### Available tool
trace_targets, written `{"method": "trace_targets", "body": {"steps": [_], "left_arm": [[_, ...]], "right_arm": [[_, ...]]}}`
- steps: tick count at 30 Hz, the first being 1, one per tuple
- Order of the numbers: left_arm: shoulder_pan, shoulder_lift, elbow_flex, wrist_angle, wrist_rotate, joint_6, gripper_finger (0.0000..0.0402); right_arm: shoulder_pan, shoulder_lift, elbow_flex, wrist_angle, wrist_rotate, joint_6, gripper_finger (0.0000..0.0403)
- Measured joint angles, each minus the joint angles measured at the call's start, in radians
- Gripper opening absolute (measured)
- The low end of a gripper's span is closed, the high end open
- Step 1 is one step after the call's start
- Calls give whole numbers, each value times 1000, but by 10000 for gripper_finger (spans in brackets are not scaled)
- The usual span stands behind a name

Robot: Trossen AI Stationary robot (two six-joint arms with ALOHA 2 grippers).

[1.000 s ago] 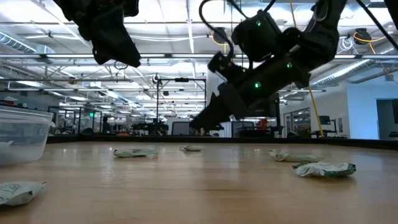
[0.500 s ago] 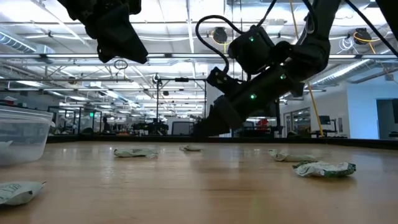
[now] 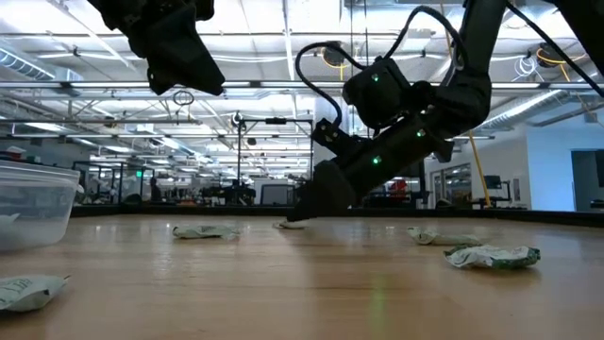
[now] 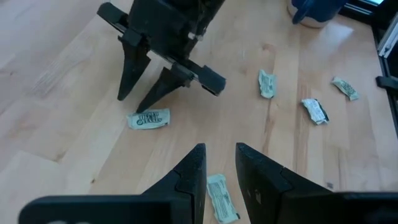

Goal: Pick and place Stevia / Truvia into bins
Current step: Put the stevia packet into the transparent container

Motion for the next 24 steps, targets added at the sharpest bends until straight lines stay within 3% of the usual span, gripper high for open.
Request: {"method": "trace_targets", "body": {"steps": [4,13,21,24], "left_arm": [[0,0,0,0,0,0,90],[1,0,0,9,-2,0,90],[1,0,0,7,9,-1,90],[0,0,0,6,10,-18,90]], "right_arm": [[-11,13,4,2,-68,8,122],[-8,118,72,27,-72,-3,112],[0,85,66,-3,-74,-54,13],[21,51,63,-21,-74,-107,8]]}}
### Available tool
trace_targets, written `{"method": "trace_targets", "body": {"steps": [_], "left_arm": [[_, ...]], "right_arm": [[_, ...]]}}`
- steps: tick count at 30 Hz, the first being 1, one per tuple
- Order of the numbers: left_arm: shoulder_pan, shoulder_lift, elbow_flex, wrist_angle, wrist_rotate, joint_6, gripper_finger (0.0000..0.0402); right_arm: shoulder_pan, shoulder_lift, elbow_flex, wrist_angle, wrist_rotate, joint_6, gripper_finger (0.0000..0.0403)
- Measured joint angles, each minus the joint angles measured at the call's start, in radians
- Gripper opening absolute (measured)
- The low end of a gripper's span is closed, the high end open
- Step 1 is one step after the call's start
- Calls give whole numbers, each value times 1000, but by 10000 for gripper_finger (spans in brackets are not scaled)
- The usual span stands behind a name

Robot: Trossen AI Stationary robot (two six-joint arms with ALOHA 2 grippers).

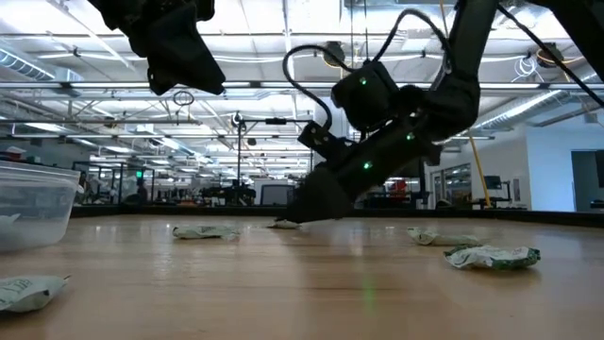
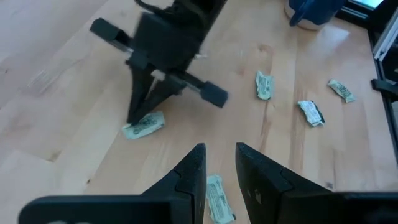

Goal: Pick and place Stevia / Truvia into bins
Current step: Put the stevia packet into the transparent container

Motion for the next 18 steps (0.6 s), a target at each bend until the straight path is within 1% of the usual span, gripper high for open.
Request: {"method": "trace_targets", "body": {"steps": [4,6,9,12,16,18], "left_arm": [[0,13,0,3,0,-136,90],[-3,32,0,-1,-2,-210,90],[-9,72,0,13,-6,-250,90],[-16,120,-1,26,-7,-191,90],[-28,169,0,123,-10,-43,90],[-30,196,-1,182,-10,-4,90]], "right_arm": [[42,-68,-2,7,6,-88,3],[72,-110,0,15,67,-152,2],[120,-160,0,5,167,-266,2],[157,-207,0,8,210,-320,1],[182,-254,0,-24,207,-284,1],[190,-277,0,-53,207,-269,1]]}}
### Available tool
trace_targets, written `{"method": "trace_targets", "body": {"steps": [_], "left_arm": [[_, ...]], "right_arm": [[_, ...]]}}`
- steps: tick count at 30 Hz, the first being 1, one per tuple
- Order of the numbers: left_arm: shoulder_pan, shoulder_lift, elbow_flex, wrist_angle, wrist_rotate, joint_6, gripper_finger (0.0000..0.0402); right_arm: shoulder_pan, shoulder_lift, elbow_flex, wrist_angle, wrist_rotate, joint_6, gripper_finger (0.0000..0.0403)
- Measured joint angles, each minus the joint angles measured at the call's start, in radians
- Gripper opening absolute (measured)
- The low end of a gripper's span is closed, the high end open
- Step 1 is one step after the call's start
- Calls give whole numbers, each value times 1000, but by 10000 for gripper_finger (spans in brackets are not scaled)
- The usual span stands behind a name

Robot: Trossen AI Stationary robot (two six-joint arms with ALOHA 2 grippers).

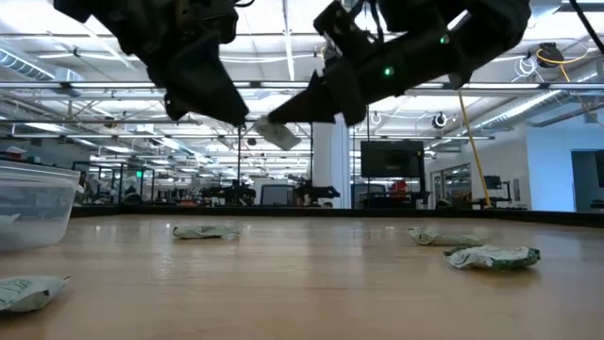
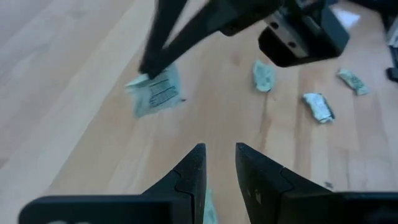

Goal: Pick and place Stevia / Truvia into bins
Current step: Put the stevia packet into the transparent container

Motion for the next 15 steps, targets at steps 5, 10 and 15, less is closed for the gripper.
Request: {"method": "trace_targets", "body": {"steps": [5,10,15], "left_arm": [[3,29,1,83,-2,54,90],[2,29,1,82,-1,54,90],[4,29,1,54,0,69,94]], "right_arm": [[12,-24,0,-10,-4,34,1],[11,-25,0,-10,-35,37,0],[11,-25,0,-15,-74,37,0]]}}
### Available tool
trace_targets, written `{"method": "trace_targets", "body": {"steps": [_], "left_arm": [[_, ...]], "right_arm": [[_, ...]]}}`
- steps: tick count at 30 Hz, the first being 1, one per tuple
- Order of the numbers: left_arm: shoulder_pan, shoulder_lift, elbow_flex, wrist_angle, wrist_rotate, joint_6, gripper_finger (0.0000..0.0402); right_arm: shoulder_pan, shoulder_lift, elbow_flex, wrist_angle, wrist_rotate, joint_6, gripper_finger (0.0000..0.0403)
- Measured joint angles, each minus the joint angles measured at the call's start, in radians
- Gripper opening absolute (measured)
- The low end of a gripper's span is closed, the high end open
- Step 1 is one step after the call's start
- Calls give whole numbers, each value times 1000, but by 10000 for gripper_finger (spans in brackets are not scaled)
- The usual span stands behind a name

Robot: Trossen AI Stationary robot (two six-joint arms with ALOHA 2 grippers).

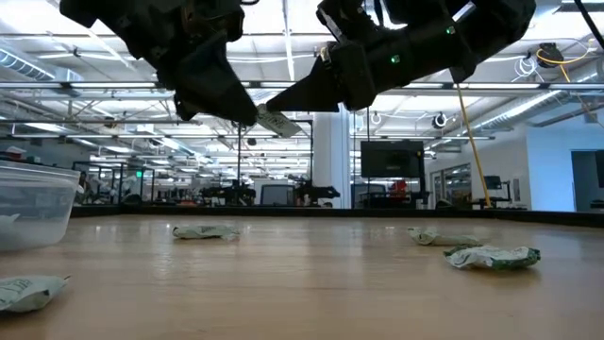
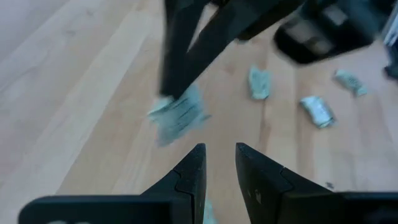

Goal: Pick and place Stevia / Truvia into bins
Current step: Put the stevia packet into the transparent container

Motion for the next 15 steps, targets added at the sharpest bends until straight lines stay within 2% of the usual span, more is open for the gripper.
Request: {"method": "trace_targets", "body": {"steps": [7,12,15], "left_arm": [[5,0,0,-99,-42,1,154],[5,0,0,-50,-44,54,196],[6,0,0,-6,-28,104,209]], "right_arm": [[0,0,0,-13,-30,-1,0],[0,0,0,-31,-36,0,0],[-1,0,0,-21,-113,0,0]]}}
